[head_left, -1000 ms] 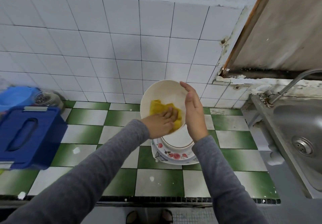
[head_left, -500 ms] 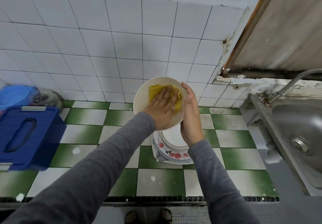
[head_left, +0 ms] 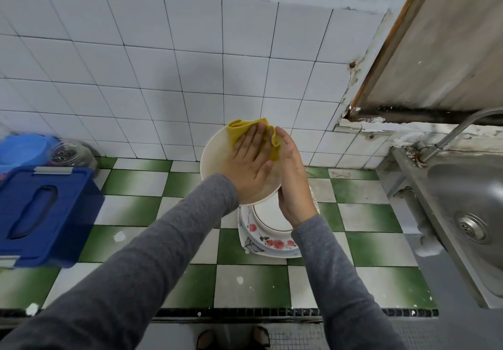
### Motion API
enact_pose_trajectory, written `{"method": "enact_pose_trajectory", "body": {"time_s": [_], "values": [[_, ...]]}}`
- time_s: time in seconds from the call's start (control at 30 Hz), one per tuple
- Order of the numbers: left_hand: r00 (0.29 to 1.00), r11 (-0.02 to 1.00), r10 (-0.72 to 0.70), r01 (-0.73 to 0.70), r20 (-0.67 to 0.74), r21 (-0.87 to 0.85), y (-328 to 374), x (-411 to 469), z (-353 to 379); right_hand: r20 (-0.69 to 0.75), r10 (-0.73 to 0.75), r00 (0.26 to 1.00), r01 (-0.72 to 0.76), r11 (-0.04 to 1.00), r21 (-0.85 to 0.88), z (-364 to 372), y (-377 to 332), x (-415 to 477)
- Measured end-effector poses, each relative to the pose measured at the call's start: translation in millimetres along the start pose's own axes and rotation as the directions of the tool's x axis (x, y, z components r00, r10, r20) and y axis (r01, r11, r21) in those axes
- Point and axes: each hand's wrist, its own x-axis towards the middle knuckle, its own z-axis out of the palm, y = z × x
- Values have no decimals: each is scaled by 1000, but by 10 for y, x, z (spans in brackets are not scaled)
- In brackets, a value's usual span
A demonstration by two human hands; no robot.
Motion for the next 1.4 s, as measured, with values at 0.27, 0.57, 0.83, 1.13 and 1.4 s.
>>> {"method": "enact_pose_trajectory", "body": {"time_s": [0.27,0.57,0.83,1.13,1.4], "values": [[967,975,-186,160,174,152,-82,10,-163,-149,-92,984,95,995,9,40,-136,68],[898,993,93,-112,429,20,1,-79,-272,-153,-205,967,186,974,-130,-86,-181,193],[866,960,248,-161,434,-228,144,-66,-189,-128,-155,980,142,985,-102,-22,-186,167],[977,984,-45,80,210,-157,-35,77,-56,-40,-124,992,122,992,-40,19,-104,147],[874,944,192,-40,446,-327,104,-117,-271,-151,-67,986,77,995,61,-35,-108,199]]}}
